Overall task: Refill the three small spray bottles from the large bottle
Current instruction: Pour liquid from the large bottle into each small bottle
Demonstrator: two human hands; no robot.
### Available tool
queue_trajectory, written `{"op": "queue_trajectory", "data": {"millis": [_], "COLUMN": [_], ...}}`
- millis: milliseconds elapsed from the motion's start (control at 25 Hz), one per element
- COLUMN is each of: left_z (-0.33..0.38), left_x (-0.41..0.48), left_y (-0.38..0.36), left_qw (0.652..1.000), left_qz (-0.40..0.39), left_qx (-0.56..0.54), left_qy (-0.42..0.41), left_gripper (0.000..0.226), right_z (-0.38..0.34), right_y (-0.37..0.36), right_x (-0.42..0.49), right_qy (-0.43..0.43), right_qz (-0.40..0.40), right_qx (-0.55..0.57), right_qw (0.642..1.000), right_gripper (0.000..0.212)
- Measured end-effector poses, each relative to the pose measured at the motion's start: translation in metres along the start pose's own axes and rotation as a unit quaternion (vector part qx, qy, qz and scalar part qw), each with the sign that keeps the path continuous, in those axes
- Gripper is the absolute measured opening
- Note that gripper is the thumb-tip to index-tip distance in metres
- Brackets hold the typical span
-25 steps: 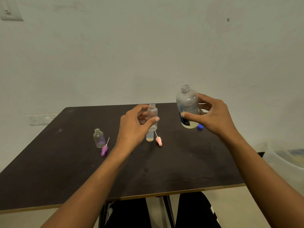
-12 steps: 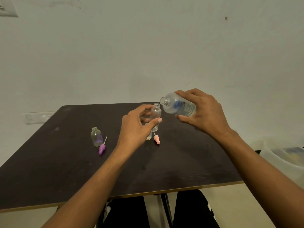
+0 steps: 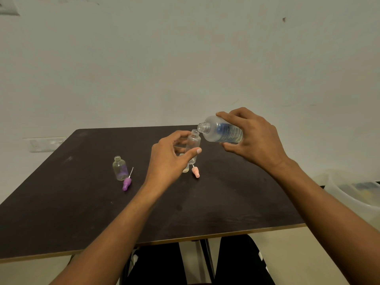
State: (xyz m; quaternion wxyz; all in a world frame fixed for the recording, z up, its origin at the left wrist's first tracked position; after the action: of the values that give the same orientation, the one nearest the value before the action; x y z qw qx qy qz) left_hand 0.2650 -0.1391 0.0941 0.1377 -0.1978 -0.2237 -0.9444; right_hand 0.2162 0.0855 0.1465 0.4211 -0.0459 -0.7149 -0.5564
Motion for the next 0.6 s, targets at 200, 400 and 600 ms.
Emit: {"op": "queue_trajectory", "data": {"millis": [200,400,600], "left_z": [-0.004,-0.009,-0.013], "left_x": [-0.003,-0.004,-0.004], "left_y": [-0.002,-0.006,-0.008], "left_qw": [1.0,1.0,1.0], "left_qz": [0.001,-0.002,-0.002], "left_qx": [0.001,0.001,-0.01], "left_qy": [0.008,0.014,0.018], "left_gripper": [0.044,0.043,0.042], "right_z": [0.0,0.002,0.002], "right_y": [-0.001,-0.002,-0.002], "right_x": [0.0,-0.001,0.001], "right_qy": [0.011,0.024,0.032], "right_qz": [-0.012,-0.013,-0.011], "right_qx": [-0.015,-0.037,-0.045], "right_qw": [1.0,0.999,0.998], "right_gripper": [0.075,0.074,0.074]}}
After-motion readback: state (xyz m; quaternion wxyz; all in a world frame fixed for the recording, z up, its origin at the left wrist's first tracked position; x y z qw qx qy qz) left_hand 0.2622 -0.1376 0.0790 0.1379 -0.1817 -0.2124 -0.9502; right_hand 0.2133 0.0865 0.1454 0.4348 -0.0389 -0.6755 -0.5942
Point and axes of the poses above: each hand's wrist, its own x-axis towards the middle knuckle, its own y-axis out of the back of the hand, z = x × y, the point moved 5 cm from there along x, towards the middle knuckle, and after that the axes turned 1 degree about y, right-handed, at the moved point
